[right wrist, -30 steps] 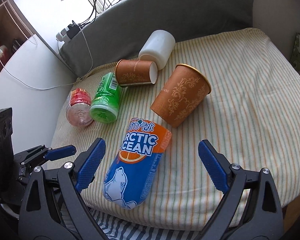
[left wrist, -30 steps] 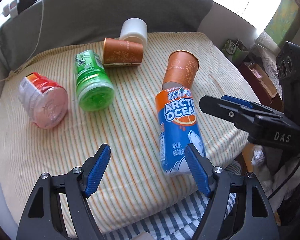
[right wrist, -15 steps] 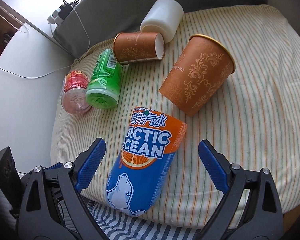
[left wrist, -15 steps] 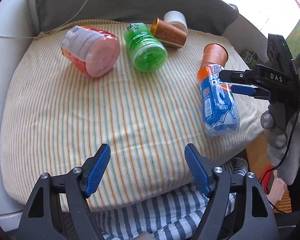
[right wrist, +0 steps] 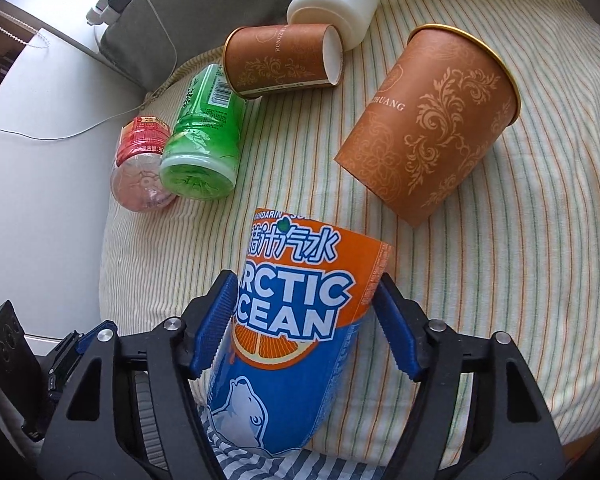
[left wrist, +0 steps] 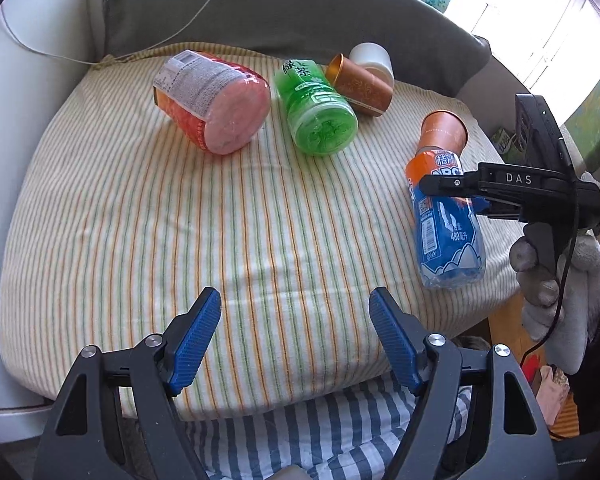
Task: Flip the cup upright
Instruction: 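Lower the right tool onto the lying can and close its fingers around it, then roll the can with the right tool, regrasping it near its middle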
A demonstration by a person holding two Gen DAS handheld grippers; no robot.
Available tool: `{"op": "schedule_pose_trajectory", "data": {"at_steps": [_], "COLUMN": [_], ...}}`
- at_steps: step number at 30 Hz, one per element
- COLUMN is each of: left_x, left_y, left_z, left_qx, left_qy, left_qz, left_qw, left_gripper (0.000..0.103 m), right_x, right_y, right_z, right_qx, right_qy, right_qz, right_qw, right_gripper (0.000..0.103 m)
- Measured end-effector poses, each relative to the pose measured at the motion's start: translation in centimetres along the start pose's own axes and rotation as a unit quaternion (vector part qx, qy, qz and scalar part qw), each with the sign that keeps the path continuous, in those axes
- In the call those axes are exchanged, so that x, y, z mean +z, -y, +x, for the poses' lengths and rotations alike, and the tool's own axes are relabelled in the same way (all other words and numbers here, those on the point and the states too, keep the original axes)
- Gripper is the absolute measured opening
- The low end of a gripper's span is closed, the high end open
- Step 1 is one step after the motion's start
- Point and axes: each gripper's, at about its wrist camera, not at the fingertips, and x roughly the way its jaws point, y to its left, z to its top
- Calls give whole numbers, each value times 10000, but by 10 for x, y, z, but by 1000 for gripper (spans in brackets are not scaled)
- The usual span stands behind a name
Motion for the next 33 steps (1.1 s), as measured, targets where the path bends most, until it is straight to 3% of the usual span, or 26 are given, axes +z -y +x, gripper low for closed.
{"op": "schedule_pose_trajectory", "data": {"at_steps": [5, 11, 16, 21, 28, 33], "left_x": [0, 1, 3, 4, 7, 10], "left_y": [1, 1, 3, 8, 14, 18], "left_z": [-1, -1, -3, -5, -6, -9], "left_qx": [0, -14, -19, -19, 65, 163], "left_qy": [76, 96, 188, 309, 485, 787], "left_qz": [-10, -40, -46, -41, 0, -1], "left_qw": [10000, 9999, 9998, 9995, 9988, 9968], "left_gripper": [77, 77, 77, 77, 77, 77], "right_x": [-3, -12, -17, -20, -26, -29], "right_y": [-10, -35, -60, -78, -81, -84], "right_z": [-7, -19, -27, -25, -22, -20], "right_qx": [-70, -331, -655, -1082, -1241, -1233], "right_qy": [175, 687, 1300, 1853, 2229, 2300], "right_qz": [-241, -899, -1529, -2094, -2340, -2370], "right_qw": [9995, 9930, 9775, 9540, 9382, 9358], "right_gripper": [69, 68, 68, 68, 68, 68]}}
